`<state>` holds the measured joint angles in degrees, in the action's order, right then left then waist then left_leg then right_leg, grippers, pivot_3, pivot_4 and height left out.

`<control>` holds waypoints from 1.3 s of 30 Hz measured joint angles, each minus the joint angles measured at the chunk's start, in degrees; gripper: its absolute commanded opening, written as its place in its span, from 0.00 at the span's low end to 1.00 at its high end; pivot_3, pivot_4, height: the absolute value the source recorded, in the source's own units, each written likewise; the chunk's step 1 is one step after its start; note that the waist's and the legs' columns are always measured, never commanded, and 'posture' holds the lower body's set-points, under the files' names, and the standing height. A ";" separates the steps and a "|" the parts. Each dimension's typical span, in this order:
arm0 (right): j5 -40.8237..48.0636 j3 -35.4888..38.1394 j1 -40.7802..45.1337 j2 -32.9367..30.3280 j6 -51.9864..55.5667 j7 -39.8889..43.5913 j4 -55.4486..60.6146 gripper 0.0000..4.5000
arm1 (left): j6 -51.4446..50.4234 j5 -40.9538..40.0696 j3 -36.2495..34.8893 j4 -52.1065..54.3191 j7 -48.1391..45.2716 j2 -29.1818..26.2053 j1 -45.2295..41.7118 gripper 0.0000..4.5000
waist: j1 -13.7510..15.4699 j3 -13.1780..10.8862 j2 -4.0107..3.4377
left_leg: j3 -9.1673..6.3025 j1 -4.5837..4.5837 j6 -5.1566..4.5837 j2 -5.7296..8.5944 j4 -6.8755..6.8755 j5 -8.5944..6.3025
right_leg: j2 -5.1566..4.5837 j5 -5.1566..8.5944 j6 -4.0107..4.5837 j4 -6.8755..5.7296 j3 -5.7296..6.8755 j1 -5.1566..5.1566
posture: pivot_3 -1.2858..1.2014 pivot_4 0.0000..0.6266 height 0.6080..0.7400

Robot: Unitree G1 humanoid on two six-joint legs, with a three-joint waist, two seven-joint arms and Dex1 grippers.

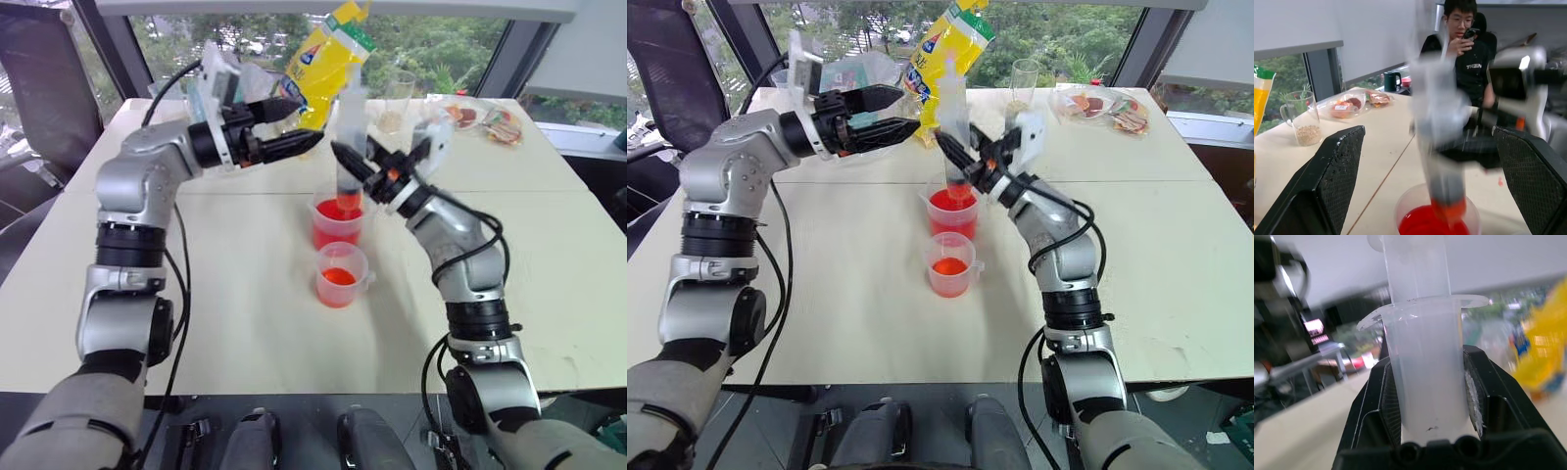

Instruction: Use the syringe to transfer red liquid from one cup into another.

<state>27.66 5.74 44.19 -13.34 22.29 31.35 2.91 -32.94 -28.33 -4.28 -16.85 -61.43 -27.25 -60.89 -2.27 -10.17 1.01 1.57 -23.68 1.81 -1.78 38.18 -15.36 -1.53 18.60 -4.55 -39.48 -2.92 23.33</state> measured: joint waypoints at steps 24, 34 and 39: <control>11.81 -3.98 -19.80 -5.77 12.81 -1.77 23.28 0.30 | -8.87 -7.29 -0.71 9.00 1.85 -0.64 2.05 0.95 | -0.06 0.00 0.01 | -0.01 0.00 -0.02 0.00 0.03 -0.01 | 0.06 0.00 0.00 0.01 0.00 -0.04 | 0.52 0.24 1.00; 11.37 -5.27 -20.78 -5.88 12.19 -1.80 24.34 0.30 | -6.48 -7.02 0.29 5.61 1.64 1.99 -0.21 0.95 | -0.03 0.00 0.01 | -0.01 0.01 -0.02 0.00 0.03 -0.01 | 0.08 0.00 0.00 0.01 0.01 -0.04 | 0.52 0.24 1.00; 11.30 -5.47 -20.93 -6.27 12.28 -1.84 24.34 0.30 | -5.26 -6.66 1.14 5.56 1.58 3.65 -0.20 0.90 | 0.01 0.00 0.01 | -0.01 0.01 -0.02 0.01 0.03 -0.01 | 0.08 0.00 0.00 0.01 0.00 -0.05 | 0.52 0.24 1.00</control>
<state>38.95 0.27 23.26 -19.62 34.57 29.51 27.25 -38.20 -34.99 -3.14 -11.29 -59.85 -23.60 -61.09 -2.26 -10.17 1.01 1.56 -23.68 1.78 -1.77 38.21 -15.37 -1.45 18.61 -4.55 -39.47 -2.91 23.29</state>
